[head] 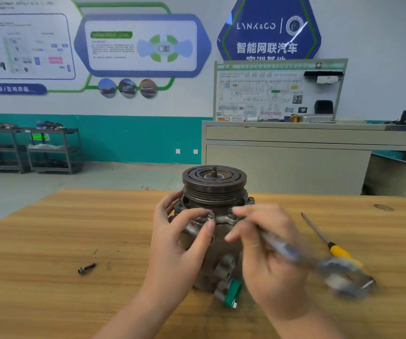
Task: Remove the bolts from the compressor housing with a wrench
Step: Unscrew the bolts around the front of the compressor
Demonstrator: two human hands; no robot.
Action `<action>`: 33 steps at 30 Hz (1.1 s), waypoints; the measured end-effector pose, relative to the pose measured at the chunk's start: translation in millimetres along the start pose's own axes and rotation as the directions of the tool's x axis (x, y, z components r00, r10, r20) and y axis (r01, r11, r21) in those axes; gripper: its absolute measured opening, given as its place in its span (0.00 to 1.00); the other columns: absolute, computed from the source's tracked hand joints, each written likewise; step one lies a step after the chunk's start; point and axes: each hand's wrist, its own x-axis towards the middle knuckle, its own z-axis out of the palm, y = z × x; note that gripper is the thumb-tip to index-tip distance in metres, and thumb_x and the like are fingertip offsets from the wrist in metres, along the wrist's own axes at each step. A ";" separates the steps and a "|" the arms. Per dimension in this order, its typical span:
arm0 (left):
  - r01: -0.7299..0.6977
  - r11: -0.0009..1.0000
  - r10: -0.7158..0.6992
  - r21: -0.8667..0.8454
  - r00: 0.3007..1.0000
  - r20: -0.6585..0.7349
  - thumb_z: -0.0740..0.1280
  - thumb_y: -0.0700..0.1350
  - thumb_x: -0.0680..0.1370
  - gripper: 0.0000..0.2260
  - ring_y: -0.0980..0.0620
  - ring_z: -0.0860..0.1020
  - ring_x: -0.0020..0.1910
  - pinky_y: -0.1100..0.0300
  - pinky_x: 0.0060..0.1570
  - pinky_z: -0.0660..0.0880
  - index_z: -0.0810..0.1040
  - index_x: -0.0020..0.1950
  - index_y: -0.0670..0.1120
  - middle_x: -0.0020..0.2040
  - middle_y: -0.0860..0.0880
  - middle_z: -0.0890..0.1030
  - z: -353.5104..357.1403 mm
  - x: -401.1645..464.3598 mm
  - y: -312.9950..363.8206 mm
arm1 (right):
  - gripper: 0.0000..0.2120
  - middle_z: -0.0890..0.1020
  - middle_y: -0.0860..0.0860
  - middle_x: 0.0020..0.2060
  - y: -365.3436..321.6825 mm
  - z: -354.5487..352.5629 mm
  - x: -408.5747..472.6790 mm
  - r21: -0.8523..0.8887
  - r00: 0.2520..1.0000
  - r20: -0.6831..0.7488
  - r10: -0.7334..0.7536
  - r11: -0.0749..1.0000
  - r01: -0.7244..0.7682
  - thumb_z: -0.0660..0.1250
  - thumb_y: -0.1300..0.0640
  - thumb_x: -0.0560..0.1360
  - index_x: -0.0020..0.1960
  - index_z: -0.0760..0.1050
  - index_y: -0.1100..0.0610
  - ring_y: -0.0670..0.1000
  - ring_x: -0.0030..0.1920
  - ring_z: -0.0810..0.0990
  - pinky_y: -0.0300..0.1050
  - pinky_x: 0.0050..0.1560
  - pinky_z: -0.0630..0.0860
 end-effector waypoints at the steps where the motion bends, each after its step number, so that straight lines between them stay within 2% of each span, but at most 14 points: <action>1: 0.005 1.000 -0.005 -0.003 1.000 0.002 0.69 0.54 0.75 0.04 0.57 0.65 0.71 0.63 0.69 0.62 0.80 0.49 0.59 0.66 0.58 0.66 0.0 -0.7 0.6 | 0.11 0.80 0.54 0.40 -0.3 2.1 -3.1 -0.038 0.999 0.024 -0.040 0.998 0.041 0.56 0.51 0.83 0.49 0.70 0.58 0.45 0.37 0.78 0.31 0.43 0.74; 4: 0.016 1.000 -0.016 0.005 1.000 -0.010 0.70 0.54 0.75 0.04 0.59 0.65 0.70 0.70 0.68 0.61 0.80 0.48 0.58 0.66 0.57 0.66 0.8 -0.7 1.6 | 0.11 0.77 0.51 0.41 -2.9 9.6 -5.2 0.100 0.988 -0.118 0.095 0.991 -0.084 0.53 0.51 0.83 0.47 0.70 0.55 0.46 0.33 0.76 0.36 0.38 0.74; 6: 0.038 0.999 -0.038 -0.006 0.999 -0.001 0.68 0.56 0.72 0.06 0.60 0.64 0.70 0.69 0.68 0.61 0.81 0.48 0.59 0.66 0.59 0.66 0.8 -1.1 3.6 | 0.12 0.78 0.53 0.36 -0.2 8.9 2.8 0.348 0.864 -0.315 0.394 0.895 -0.281 0.52 0.52 0.83 0.44 0.70 0.50 0.49 0.26 0.73 0.38 0.31 0.71; 8: 0.057 0.998 -0.057 -0.018 0.998 0.008 0.67 0.56 0.71 0.08 0.62 0.63 0.70 0.66 0.68 0.62 0.81 0.48 0.59 0.66 0.60 0.66 0.7 -1.8 4.7 | 0.15 0.79 0.53 0.30 12.4 3.9 13.7 0.587 0.585 -0.321 0.745 0.641 -0.495 0.51 0.53 0.83 0.41 0.69 0.50 0.50 0.22 0.71 0.38 0.26 0.68; 10: 0.062 0.998 -0.062 -0.020 0.998 0.005 0.66 0.58 0.70 0.10 0.64 0.62 0.70 0.65 0.67 0.62 0.81 0.49 0.59 0.66 0.60 0.66 1.1 -2.5 6.1 | 0.15 0.79 0.54 0.27 30.6 -3.8 21.5 0.772 0.303 -0.054 0.951 0.233 -0.592 0.51 0.53 0.84 0.41 0.68 0.55 0.49 0.21 0.72 0.38 0.25 0.69; 12: 0.071 0.997 -0.071 -0.023 0.997 0.003 0.66 0.59 0.70 0.11 0.65 0.62 0.69 0.66 0.66 0.62 0.81 0.49 0.59 0.66 0.61 0.65 0.8 -2.4 7.1 | 0.15 0.80 0.55 0.27 43.2 -11.1 27.7 0.829 0.135 0.188 0.973 -0.084 -0.552 0.53 0.53 0.83 0.41 0.69 0.58 0.49 0.23 0.76 0.37 0.24 0.72; 13: 0.078 0.997 -0.078 -0.026 0.997 0.008 0.66 0.59 0.69 0.11 0.65 0.62 0.69 0.66 0.66 0.62 0.81 0.49 0.59 0.66 0.61 0.65 0.5 -2.2 7.5 | 0.15 0.81 0.56 0.29 46.8 -14.7 29.4 0.846 0.119 0.237 0.964 -0.145 -0.513 0.54 0.54 0.83 0.41 0.70 0.59 0.49 0.24 0.78 0.37 0.25 0.74; 16: 0.089 0.996 -0.088 -0.024 0.996 0.025 0.66 0.59 0.69 0.11 0.63 0.63 0.70 0.64 0.67 0.62 0.80 0.48 0.60 0.66 0.63 0.64 -0.3 -1.8 8.5 | 0.14 0.82 0.56 0.31 46.2 -22.2 31.3 0.878 0.221 0.190 0.957 -0.065 -0.475 0.55 0.55 0.83 0.41 0.70 0.58 0.49 0.27 0.80 0.38 0.28 0.77; 20: 0.075 0.997 -0.075 0.002 0.997 -0.014 0.67 0.58 0.69 0.09 0.63 0.63 0.69 0.62 0.68 0.63 0.81 0.47 0.60 0.65 0.66 0.64 1.3 -2.8 10.3 | 0.11 0.82 0.55 0.30 31.8 -17.1 29.4 0.748 0.422 -0.070 0.904 0.328 -0.577 0.53 0.56 0.83 0.44 0.68 0.57 0.49 0.25 0.77 0.40 0.28 0.76; 25: 0.040 0.997 -0.036 0.073 0.997 -0.067 0.65 0.61 0.68 0.10 0.65 0.62 0.69 0.69 0.65 0.60 0.79 0.47 0.62 0.66 0.68 0.62 6.9 -8.0 12.7 | 0.09 0.82 0.55 0.34 17.6 -11.1 22.7 0.523 0.642 -0.202 0.739 0.636 -0.567 0.56 0.54 0.82 0.44 0.69 0.50 0.50 0.26 0.77 0.42 0.30 0.75; 27: 0.046 0.997 -0.041 0.064 0.996 -0.075 0.65 0.61 0.69 0.10 0.66 0.62 0.68 0.75 0.63 0.58 0.78 0.47 0.62 0.66 0.64 0.63 7.2 -8.6 13.3 | 0.07 0.81 0.54 0.36 13.0 -9.7 17.5 0.355 0.780 -0.268 0.565 0.811 -0.466 0.56 0.52 0.81 0.46 0.68 0.48 0.49 0.27 0.77 0.42 0.32 0.75; 29: 0.033 0.998 -0.027 0.059 0.996 -0.090 0.65 0.59 0.70 0.09 0.70 0.62 0.67 0.80 0.61 0.57 0.78 0.48 0.60 0.65 0.57 0.66 6.3 -7.1 13.3 | 0.06 0.79 0.52 0.38 9.0 -7.0 10.5 0.206 0.918 -0.229 0.325 0.937 -0.281 0.55 0.52 0.82 0.49 0.68 0.48 0.47 0.30 0.77 0.40 0.34 0.74; 31: 0.009 0.998 -0.003 0.066 0.995 -0.101 0.66 0.55 0.71 0.08 0.71 0.62 0.66 0.81 0.60 0.57 0.78 0.48 0.57 0.64 0.53 0.68 5.5 -6.0 12.8 | 0.09 0.76 0.51 0.38 6.1 -1.8 1.7 0.095 0.980 -0.143 0.142 0.987 -0.129 0.54 0.53 0.83 0.50 0.70 0.54 0.45 0.36 0.77 0.36 0.39 0.72; 33: -0.004 0.998 0.011 0.062 0.994 -0.110 0.65 0.53 0.72 0.07 0.69 0.63 0.67 0.79 0.60 0.58 0.78 0.49 0.57 0.63 0.54 0.69 4.1 -5.3 12.3 | 0.11 0.76 0.51 0.40 5.1 3.5 -4.1 0.052 0.988 -0.134 0.075 0.996 -0.068 0.53 0.53 0.83 0.50 0.69 0.59 0.43 0.41 0.76 0.34 0.44 0.71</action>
